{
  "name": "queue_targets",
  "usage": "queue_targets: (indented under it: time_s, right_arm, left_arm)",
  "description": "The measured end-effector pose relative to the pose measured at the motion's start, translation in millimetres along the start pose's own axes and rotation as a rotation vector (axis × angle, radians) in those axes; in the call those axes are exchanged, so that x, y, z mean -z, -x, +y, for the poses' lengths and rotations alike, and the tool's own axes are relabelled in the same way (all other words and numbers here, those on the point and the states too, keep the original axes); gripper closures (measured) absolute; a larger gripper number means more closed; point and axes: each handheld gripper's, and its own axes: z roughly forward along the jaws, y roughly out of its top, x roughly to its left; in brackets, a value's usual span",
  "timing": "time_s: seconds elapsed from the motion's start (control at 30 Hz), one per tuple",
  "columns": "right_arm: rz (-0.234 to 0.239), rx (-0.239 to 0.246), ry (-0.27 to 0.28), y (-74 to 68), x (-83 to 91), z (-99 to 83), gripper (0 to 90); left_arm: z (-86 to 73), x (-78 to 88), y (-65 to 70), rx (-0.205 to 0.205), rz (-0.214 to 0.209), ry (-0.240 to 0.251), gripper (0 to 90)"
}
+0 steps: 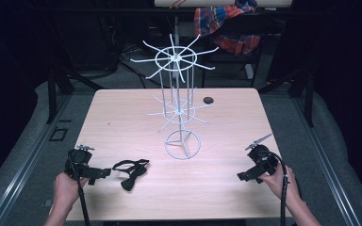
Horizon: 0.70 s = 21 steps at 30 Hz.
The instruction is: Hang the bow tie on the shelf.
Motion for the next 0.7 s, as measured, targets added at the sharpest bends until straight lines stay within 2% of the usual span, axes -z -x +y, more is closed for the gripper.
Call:
queue_targets:
  time_s: [0.13,0.27,0.3,0.43,0.47,0.5,0.7]
  right_arm:
    - [-0.01,0.022,-0.024,0.2,0.0,0.4,5.9]
    - [-0.029,0.028,-0.017,-1.1,0.3,0.5,6.3]
    - [-0.014,0.017,-0.005,-2.1,0.2,0.5,6.5]
    - [-0.02,0.029,-0.014,-2.5,1.5,1.8,6.5]
    - [-0.014,0.024,0.001,-4.0,0.5,2.1,6.6]
    - [-0.021,0.036,-0.012,-3.7,1.2,2.5,6.6]
    - [-0.018,0.033,-0.01,-4.2,1.1,2.4,7.2]
  left_arm:
    - [-0.4,0.6,0.3,0.009,-0.002,0.008,0.0]
    - [0.2,1.5,0.3,0.008,-0.003,0.01,0.0]
    - [0.7,2.2,0.6,0.009,-0.006,0.01,0.0]
    - [1.8,3.4,2.2,0.006,-0.015,0.015,0.0]
    - [2.4,4.1,3.0,0.006,-0.018,0.021,0.0]
    - [3.0,5.1,3.3,0.004,-0.02,0.022,0.0]
    - [7.5,7.8,4.9,0.01,-0.027,0.041,0.0]
